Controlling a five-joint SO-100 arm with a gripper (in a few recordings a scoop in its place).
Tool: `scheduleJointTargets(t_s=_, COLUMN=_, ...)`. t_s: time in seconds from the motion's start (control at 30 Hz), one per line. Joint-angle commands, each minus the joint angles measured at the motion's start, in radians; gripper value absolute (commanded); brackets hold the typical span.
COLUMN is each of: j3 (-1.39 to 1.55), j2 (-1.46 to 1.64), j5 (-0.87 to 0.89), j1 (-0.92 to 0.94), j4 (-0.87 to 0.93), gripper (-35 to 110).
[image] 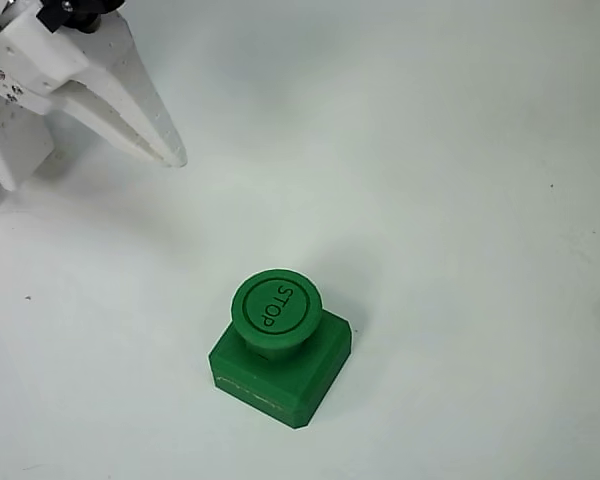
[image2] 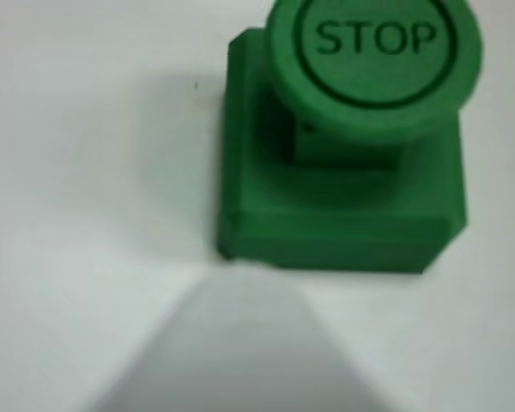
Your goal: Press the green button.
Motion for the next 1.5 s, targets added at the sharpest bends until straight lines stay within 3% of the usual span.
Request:
scheduleJointTargets(t_s=0.0, j3=0.034, j2=0.08, j5=-0.026, j1=0.012, j4=-0.029, gripper=0)
scheduleJointTargets(t_s=0.23, j3=0.141, j2=0.08, j5=-0.034, j1=0.014, j4=-0.117, gripper=0)
scheduleJointTargets(t_s=0.47, j3=0.316, j2=0.08, j5=-0.043, j1=0.012, j4=-0.356, gripper=0)
scheduleJointTargets(t_s=0.77, j3=0.388, j2=0.08, j5=-0.037, j1=0.02, j4=-0.365, gripper=0)
scheduleJointTargets(t_s=1.07, j3=0.388, j2=0.08, j5=0.032, j1=0.086, j4=0.052, gripper=0)
scheduleJointTargets(t_s=1.47, j3=0.388, j2=0.08, j5=-0.041, j1=0.08, j4=0.064, gripper=0)
